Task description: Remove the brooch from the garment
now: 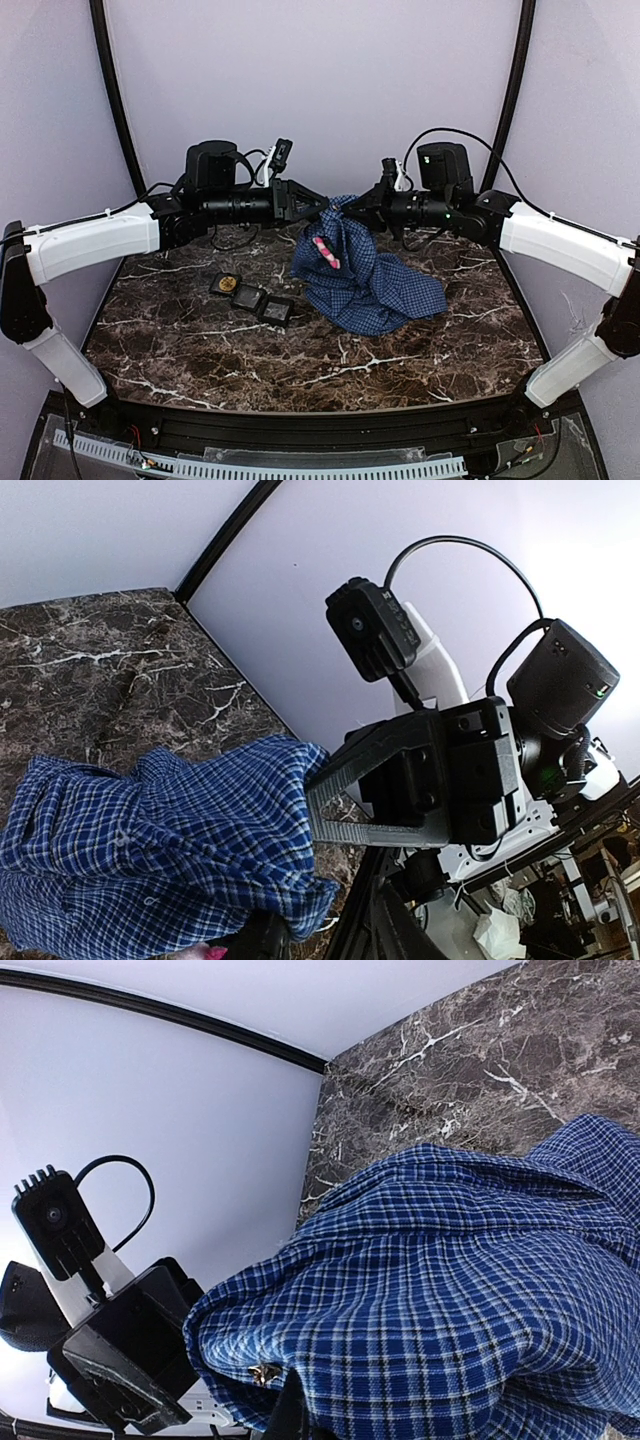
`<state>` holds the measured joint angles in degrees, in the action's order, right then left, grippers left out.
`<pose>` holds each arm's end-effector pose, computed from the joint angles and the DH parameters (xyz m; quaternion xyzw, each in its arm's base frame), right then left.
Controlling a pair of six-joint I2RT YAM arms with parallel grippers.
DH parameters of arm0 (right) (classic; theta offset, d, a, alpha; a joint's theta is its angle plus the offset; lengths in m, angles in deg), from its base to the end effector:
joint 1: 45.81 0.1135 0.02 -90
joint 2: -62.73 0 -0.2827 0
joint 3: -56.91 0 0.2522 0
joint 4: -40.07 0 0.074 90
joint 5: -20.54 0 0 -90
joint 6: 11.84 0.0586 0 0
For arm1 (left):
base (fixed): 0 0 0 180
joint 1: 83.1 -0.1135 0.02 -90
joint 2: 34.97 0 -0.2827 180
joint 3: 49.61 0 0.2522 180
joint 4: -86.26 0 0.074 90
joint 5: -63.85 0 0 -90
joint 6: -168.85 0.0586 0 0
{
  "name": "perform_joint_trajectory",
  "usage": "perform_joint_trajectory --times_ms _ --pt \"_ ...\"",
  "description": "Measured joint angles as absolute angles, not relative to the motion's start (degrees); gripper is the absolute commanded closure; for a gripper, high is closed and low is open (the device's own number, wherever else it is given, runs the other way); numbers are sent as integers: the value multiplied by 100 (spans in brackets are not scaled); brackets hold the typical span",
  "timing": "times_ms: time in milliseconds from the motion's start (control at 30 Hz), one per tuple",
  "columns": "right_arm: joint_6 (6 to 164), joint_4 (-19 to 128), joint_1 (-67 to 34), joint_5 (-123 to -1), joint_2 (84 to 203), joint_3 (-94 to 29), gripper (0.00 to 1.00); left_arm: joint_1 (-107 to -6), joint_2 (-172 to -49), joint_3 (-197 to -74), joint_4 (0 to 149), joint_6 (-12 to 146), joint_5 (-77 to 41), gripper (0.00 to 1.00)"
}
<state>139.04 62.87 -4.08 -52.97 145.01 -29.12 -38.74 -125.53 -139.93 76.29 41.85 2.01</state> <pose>0.2552 0.2499 0.3676 0.0520 0.8086 0.5213 0.2679 0.2657 -0.2985 0.3729 0.2035 0.7326 -0.5471 0.3501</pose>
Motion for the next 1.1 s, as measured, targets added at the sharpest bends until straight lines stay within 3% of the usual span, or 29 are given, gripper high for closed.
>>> perform_joint_trajectory --times_ms 167,533,800,933,1100 --pt "13867 6289 -425 -5297 14501 -2916 100 -3874 -12556 -13991 7608 4135 227 49" --pt "13821 6289 -425 -5297 14501 -2925 100 -3874 -12811 -13995 7610 4061 389 43" --pt "13797 6291 -425 -5294 14495 -2943 100 -3874 -12999 -14017 7594 3984 478 59" --pt "13775 6293 -425 -5283 14491 -2949 100 -3874 -12999 -14026 7691 3967 498 61" --pt "13734 6309 -425 -5255 14491 -2969 100 -3874 -12999 -14028 7769 3965 498 75"
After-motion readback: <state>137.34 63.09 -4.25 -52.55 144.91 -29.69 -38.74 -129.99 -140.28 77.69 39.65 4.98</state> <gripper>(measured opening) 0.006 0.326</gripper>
